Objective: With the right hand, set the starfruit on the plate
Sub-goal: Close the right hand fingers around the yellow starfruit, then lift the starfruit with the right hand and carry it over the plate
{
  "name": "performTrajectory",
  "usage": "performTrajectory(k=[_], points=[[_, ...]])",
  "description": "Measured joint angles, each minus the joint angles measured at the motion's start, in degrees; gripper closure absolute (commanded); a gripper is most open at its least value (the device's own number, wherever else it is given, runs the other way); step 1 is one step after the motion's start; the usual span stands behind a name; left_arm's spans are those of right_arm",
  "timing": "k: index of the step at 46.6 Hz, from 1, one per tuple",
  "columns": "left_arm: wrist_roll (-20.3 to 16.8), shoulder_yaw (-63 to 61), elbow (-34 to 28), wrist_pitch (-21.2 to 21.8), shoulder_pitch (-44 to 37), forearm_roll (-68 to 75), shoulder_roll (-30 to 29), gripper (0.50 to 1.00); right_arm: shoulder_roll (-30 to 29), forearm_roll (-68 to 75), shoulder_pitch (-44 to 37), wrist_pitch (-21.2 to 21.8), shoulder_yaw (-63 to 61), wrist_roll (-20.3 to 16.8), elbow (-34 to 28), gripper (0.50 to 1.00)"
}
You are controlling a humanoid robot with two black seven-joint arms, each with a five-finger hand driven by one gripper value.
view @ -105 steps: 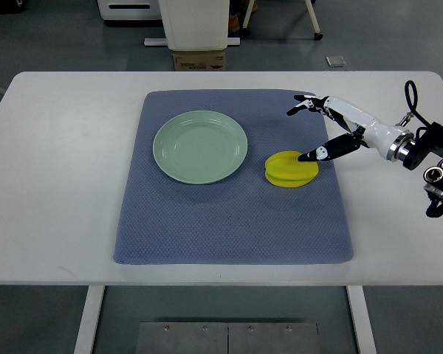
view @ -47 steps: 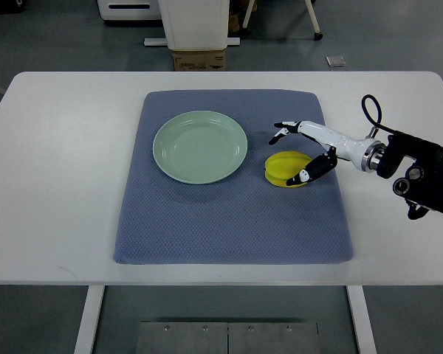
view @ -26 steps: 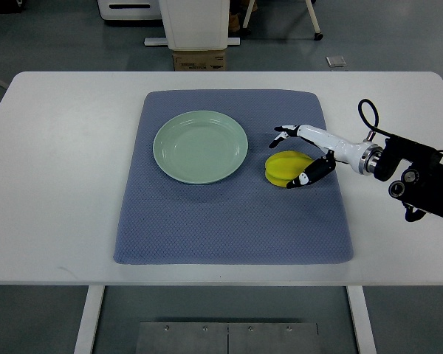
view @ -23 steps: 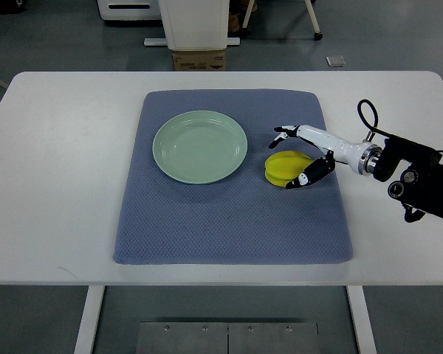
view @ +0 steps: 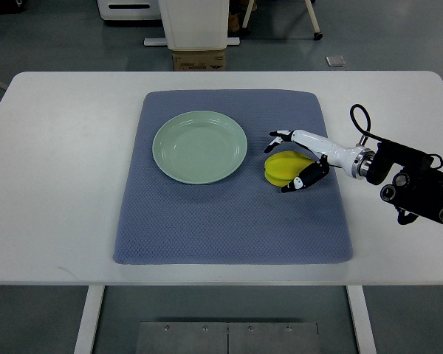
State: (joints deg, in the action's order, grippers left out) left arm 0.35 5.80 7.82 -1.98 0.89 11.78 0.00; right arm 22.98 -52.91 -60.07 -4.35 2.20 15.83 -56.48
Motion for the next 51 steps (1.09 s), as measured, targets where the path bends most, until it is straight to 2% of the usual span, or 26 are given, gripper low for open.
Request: performTrajectory(k=[13, 19, 21, 26, 29, 31, 32, 51], points=[[0.00, 0.00, 0.00, 0.00, -0.02, 0.00, 0.00, 0.500, -0.96, 0.00, 0.77, -0.49, 0.00, 0.30, 1.33, 0.521], [0.01, 0.00, 0.00, 0.02, -0.03, 0.00, 0.00, 0.500, -1.01, 0.00, 0.95, -0.49, 0.00, 0.53, 2.15, 0.590], [0.00, 0.00, 0.00, 0.03, -0.02, 0.00, 0.00, 0.500, -0.99, 0.00, 0.95, -0.49, 0.00, 0.53, 2.22, 0.634], [0.00, 0.00, 0.00, 0.03, -0.02, 0.00, 0.00, 0.500, -0.90, 0.00, 0.93, -0.43, 0.32, 0.60, 2.32, 0.849], [0.00, 0.00, 0.00, 0.00, -0.01, 0.00, 0.00, 0.500, -0.83, 0.00, 0.82, -0.35, 0.95, 0.61, 2.34, 0.914], [0.00, 0.00, 0.00, -0.01, 0.00, 0.00, 0.00, 0.500, -0.78, 0.01, 0.76, -0.32, 1.23, 0.62, 2.41, 0.990], [0.00, 0.00, 0.00, -0.01, -0.01, 0.00, 0.00, 0.500, -0.75, 0.01, 0.75, -0.32, 1.33, 0.66, 2.42, 1.000], [0.00, 0.00, 0.00, 0.00, -0.02, 0.00, 0.00, 0.500, -1.32, 0.60, 0.09, -0.29, 1.30, 1.21, 3.19, 1.000]])
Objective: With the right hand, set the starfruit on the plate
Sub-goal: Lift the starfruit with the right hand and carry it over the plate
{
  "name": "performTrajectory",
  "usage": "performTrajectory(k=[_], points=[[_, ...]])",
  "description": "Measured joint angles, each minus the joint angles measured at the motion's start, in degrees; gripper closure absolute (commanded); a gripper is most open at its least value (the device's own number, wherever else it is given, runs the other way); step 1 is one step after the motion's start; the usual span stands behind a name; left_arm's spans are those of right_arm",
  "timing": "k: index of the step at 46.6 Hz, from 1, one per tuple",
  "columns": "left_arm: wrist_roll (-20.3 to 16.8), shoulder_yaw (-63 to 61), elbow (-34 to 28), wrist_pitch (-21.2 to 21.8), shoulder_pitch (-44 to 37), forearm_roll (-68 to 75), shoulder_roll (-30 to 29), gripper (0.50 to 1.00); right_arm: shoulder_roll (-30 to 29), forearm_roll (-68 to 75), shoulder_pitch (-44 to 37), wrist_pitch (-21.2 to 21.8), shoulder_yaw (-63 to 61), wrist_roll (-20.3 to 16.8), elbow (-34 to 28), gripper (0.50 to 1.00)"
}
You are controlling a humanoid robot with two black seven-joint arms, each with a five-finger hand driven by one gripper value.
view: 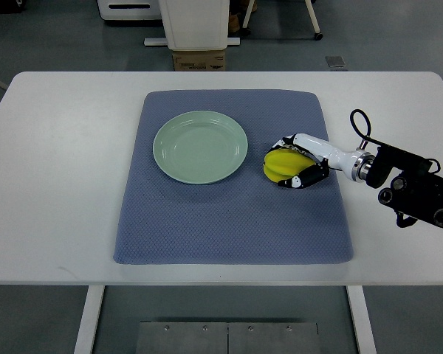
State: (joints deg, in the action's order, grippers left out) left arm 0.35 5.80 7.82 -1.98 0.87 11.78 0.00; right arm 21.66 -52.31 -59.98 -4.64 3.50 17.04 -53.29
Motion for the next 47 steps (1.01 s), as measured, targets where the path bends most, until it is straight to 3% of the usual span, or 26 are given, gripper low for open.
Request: performTrajectory(k=[19, 33, 47], points=[[0.01, 0.00, 0.00, 0.02, -0.01, 0.00, 0.00, 0.500, -0.45, 1.05, -8.46, 0.75, -0.25, -1.48, -1.00, 1.000], [0.01, 0.00, 0.00, 0.02, -0.02, 0.00, 0.00, 0.500, -6.59, 2.16, -12.62, 1.46, -0.17, -3.29, -0.12, 1.000], [0.01, 0.00, -0.01, 0.03, 0.00, 0.00, 0.00, 0.500, -15.93, 2.54, -13.78, 1.65, -0.06, -4.38, 5.77, 1.000]])
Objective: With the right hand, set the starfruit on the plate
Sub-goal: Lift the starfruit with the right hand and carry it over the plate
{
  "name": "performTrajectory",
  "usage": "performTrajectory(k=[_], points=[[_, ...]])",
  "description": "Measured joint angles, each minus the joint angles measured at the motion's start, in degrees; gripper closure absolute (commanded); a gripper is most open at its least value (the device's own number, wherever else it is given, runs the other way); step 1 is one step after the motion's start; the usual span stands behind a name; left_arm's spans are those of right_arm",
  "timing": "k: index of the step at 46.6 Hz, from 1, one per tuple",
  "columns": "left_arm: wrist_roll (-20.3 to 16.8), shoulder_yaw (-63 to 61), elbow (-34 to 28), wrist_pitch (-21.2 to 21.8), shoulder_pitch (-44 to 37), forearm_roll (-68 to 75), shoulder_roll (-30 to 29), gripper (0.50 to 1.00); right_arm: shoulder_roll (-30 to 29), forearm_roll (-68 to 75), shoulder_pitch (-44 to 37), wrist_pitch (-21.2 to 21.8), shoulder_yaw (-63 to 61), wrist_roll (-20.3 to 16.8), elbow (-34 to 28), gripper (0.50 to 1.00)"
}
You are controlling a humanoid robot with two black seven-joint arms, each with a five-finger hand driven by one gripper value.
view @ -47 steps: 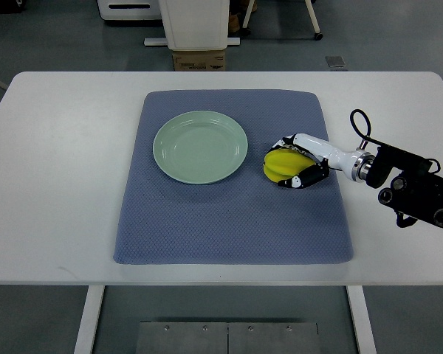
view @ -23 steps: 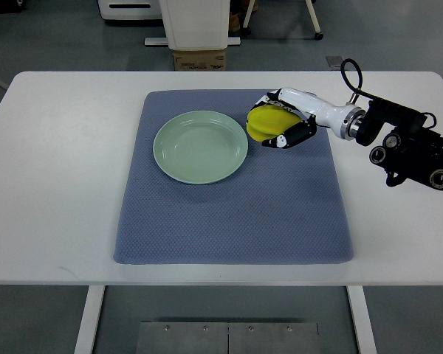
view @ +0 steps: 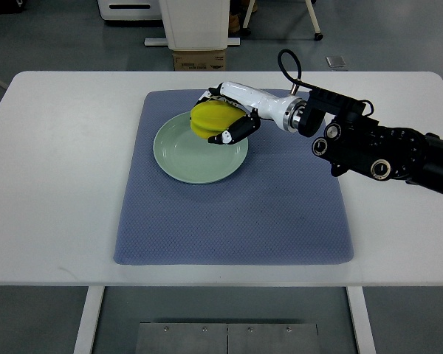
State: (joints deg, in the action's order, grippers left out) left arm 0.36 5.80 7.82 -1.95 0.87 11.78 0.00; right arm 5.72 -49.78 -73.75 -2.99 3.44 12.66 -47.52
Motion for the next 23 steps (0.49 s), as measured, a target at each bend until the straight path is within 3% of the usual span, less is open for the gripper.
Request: performTrajectory(k=[7, 23], points=[[-0.01, 0.00, 0.01, -0.01, 0.04, 0.00, 0.00, 0.500, -5.44, -0.08, 0.00, 0.01, 0.04, -0.28, 4.89, 1.000], [-0.01, 0.00, 0.01, -0.01, -0.02, 0.00, 0.00, 0.500, -5.74, -0.15, 0.85, 0.01, 4.07, -0.19, 13.10, 1.000]])
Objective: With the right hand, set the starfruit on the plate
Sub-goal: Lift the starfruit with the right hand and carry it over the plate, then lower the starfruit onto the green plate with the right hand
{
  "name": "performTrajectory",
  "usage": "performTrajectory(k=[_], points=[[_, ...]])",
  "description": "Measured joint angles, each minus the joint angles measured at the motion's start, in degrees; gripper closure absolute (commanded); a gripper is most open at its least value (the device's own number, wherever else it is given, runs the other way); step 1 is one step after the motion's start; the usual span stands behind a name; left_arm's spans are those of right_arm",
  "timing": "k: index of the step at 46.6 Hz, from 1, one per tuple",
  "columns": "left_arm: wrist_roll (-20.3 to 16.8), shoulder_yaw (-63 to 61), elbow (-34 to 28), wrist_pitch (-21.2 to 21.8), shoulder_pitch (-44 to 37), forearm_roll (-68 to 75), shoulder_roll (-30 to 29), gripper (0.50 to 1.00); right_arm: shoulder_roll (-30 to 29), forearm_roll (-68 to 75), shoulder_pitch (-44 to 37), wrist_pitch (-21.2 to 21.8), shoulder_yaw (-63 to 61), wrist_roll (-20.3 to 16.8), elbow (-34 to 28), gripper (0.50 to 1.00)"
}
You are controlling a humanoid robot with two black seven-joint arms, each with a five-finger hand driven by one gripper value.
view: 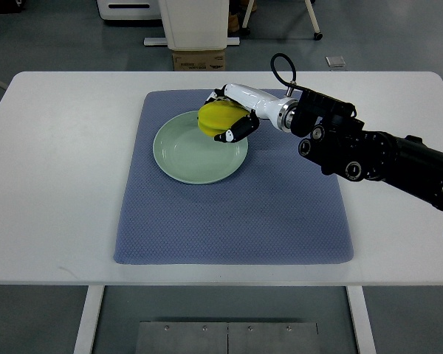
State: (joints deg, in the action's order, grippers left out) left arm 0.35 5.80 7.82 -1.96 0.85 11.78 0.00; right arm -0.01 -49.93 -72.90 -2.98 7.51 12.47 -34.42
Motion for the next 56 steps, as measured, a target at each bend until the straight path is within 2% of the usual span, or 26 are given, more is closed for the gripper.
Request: performTrajectory(k=[22, 41, 56], points=[[0.00, 0.00, 0.00, -0.01, 0.03, 0.00, 0.00, 0.500, 0.01, 0.18, 1.96, -0.04, 1.54, 0.68, -0.70, 1.000], [0.00, 0.00, 0.00, 0.00, 0.01, 0.00, 0.00, 0.500, 0.01, 2.94, 2.07, -0.01, 0.67, -0.45, -7.01, 1.000], [0.00, 0.00, 0.00, 0.00, 0.03, 0.00, 0.00, 0.500, 0.01, 3.01, 2.16, -0.24, 0.67, -0.75, -7.24, 1.000]])
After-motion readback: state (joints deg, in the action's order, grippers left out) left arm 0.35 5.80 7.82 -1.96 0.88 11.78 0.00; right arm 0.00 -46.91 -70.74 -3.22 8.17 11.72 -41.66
